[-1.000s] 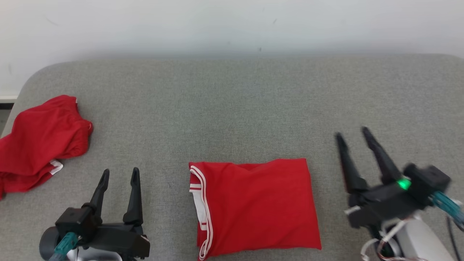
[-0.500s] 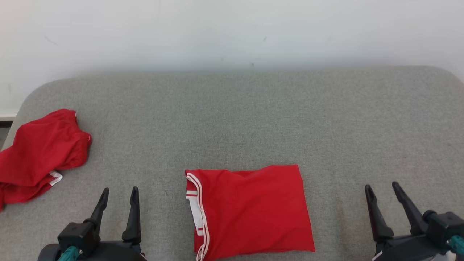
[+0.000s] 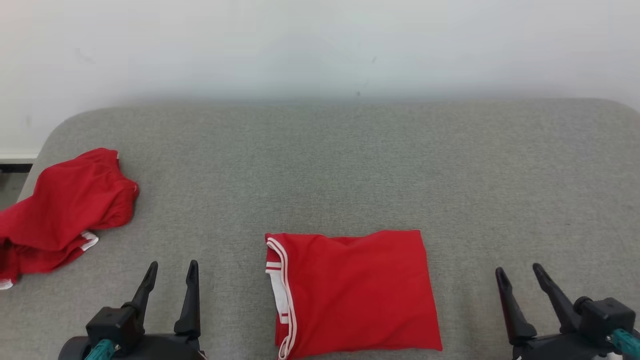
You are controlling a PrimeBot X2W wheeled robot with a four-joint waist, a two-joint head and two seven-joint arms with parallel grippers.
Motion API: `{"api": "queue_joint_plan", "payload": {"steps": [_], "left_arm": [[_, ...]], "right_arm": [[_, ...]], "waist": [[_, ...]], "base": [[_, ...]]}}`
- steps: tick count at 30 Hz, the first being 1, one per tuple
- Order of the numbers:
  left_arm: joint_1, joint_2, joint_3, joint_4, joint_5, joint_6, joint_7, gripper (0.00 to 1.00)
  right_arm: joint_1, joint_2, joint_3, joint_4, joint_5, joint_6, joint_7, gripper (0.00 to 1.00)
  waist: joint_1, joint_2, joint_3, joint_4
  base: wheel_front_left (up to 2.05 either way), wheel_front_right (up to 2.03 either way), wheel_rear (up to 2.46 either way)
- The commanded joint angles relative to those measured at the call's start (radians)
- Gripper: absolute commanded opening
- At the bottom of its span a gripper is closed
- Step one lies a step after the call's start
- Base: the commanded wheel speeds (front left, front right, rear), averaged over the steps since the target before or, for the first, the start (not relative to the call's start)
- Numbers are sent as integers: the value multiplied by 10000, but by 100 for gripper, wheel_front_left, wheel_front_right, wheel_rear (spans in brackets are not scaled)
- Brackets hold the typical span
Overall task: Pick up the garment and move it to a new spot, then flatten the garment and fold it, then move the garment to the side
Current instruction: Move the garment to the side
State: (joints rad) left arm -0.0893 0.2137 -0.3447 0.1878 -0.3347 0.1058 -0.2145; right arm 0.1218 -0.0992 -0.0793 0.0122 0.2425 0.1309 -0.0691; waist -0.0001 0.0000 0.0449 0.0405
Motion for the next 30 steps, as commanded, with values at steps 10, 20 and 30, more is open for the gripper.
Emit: {"api": "queue_joint_plan", "payload": {"steps": [10,20,30], "left_arm": [[-562,-215,-296,106,56,-158,-141,100],[-932,-436,-412,383,-20,-334,-333,100],[-936,-537,-241,440,-133,-287,-440,100]], "right_arm": [[-907,-589,1345,1583,644,-4,823,100],[-2199,-796,2109,3748,1577,-4,959,100],[-2490,-1247,2635,4071,1785,-5,650,0]], "waist": [[1,0,614,1180],[1,0,1041,1758],[1,0,1094,1536]], "base": [[0,0,0],[0,0,0],[0,0,0]]}}
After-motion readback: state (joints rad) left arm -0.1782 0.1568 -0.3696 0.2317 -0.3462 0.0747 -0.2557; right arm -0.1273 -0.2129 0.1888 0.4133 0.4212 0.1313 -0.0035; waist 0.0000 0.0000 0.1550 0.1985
